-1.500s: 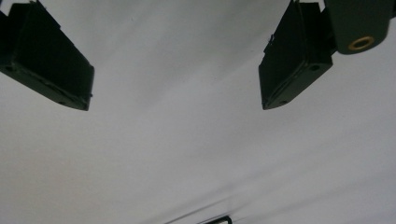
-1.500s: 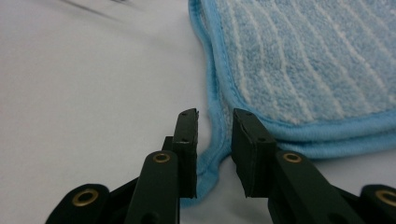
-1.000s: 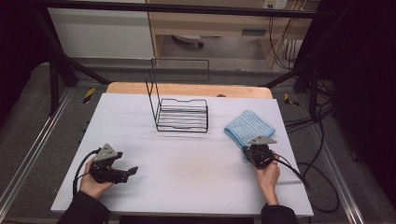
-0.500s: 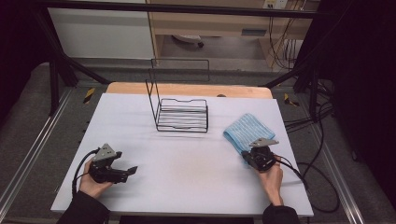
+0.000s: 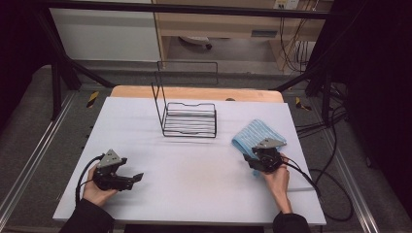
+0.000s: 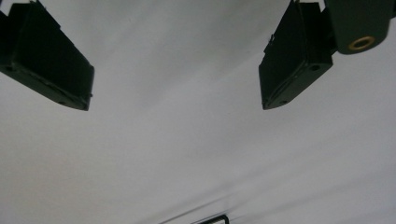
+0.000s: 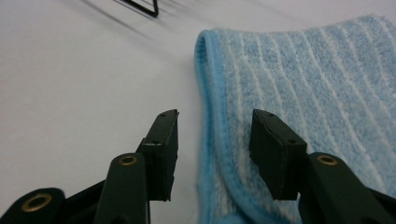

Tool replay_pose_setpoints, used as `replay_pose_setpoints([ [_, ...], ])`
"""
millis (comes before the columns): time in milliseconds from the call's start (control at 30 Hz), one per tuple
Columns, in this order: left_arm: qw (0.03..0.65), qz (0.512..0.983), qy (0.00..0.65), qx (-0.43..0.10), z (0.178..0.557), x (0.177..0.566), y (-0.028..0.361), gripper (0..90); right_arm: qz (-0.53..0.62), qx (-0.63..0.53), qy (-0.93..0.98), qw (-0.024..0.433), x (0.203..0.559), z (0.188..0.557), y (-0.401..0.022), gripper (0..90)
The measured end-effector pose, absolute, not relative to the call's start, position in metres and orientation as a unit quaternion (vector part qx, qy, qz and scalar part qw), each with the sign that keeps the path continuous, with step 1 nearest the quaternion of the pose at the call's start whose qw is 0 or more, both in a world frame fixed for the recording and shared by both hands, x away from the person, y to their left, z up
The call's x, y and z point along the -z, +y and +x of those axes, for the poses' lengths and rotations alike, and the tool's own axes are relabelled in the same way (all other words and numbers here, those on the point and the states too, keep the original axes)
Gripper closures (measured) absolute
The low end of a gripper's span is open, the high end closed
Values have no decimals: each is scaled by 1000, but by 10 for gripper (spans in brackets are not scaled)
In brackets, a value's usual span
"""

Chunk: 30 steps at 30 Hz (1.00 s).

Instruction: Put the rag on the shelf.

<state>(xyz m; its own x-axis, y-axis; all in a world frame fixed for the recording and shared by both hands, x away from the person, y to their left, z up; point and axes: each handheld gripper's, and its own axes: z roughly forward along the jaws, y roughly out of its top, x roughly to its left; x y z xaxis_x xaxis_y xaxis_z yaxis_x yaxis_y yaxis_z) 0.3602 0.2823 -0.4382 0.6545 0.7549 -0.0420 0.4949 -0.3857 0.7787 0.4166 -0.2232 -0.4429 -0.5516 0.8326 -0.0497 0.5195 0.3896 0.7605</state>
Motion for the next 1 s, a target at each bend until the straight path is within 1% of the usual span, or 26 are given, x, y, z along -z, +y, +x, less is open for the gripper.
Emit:
replay_pose_setpoints([
  [133,400,817,382,-162,360,438,283,103,421,-352,803,231,446,431,-220,480],
  [267,401,817,382,-162,360,438,283,103,419,-342,810,227,451,438,-215,473],
  [367,400,817,382,-162,360,438,283,103,412,-334,815,234,453,441,-213,490],
  [467,401,817,382,-162,360,438,282,103,407,-326,818,242,454,443,-212,529],
  [567,400,817,382,-162,360,438,282,103,408,-321,818,249,454,444,-213,606],
  [800,400,817,383,-162,360,438,283,103,415,-325,815,240,450,447,-217,772],
  [900,400,817,383,-161,361,438,283,103,419,-332,811,238,448,447,-217,824],
  [1000,400,817,382,-161,361,439,282,103,421,-332,809,240,445,445,-216,842],
])
